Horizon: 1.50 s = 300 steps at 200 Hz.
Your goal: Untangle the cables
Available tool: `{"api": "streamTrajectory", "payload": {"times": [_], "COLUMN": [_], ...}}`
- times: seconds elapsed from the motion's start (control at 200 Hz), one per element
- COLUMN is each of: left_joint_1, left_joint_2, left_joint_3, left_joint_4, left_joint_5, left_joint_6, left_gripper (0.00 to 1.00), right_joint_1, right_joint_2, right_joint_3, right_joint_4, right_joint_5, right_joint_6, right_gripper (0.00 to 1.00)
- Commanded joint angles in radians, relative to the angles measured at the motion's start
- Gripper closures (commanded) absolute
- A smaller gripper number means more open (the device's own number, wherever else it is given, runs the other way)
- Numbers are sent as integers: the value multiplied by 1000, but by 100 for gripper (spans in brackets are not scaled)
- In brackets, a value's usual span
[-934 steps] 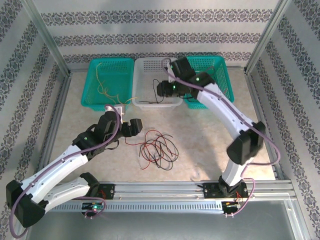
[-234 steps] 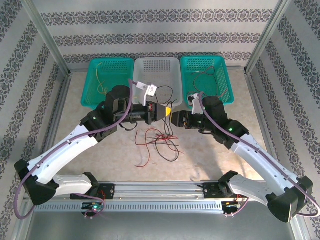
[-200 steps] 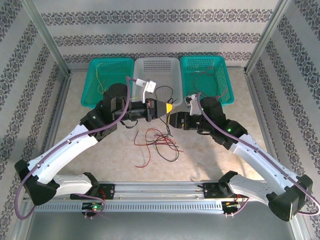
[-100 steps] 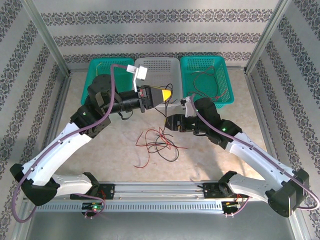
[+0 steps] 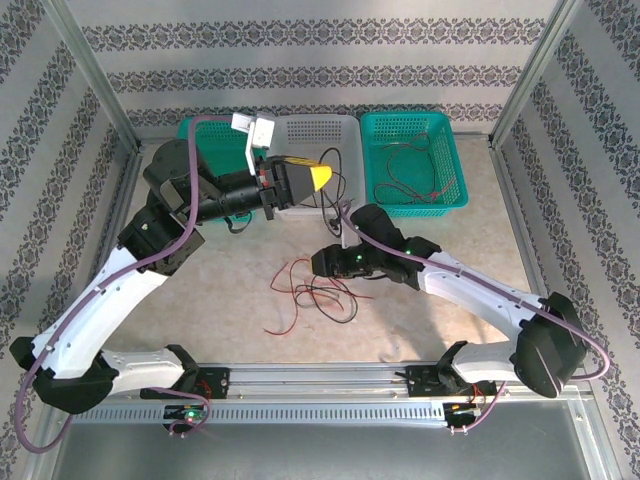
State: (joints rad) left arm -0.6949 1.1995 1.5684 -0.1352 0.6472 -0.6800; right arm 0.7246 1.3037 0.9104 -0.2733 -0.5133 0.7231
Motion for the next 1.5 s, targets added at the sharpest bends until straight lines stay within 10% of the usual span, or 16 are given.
{"api": "streamTrajectory", "payload": {"times": [0.0,0.395,0.765,1.374,1.494], "left_joint_1": [29,72,113,274,284], "left_joint_2": [-35,-34,76,693,816], "left_joint_3": [38,69,115,382,521], "left_joint_4": [-16,-11,-172,-69,-215], "left_joint_5": [-9,-7,-314,-318,-366], "left_joint_6": [42,73,167,167,165], "left_gripper": [100,100,100,100,58], "right_joint_1": [1,-120,-360,-269,-269], "right_joint_2": [21,-80,-270,-340,-346], "right_joint_3": [-29,-101,-132,-194,-165], "right_joint_4": [30,-23,-196,-270,-305], "right_joint_5": [23,67,95,167,192], "right_joint_6": [4,28,-35,6,-13], "right_gripper": [70,65,48,49,49]}}
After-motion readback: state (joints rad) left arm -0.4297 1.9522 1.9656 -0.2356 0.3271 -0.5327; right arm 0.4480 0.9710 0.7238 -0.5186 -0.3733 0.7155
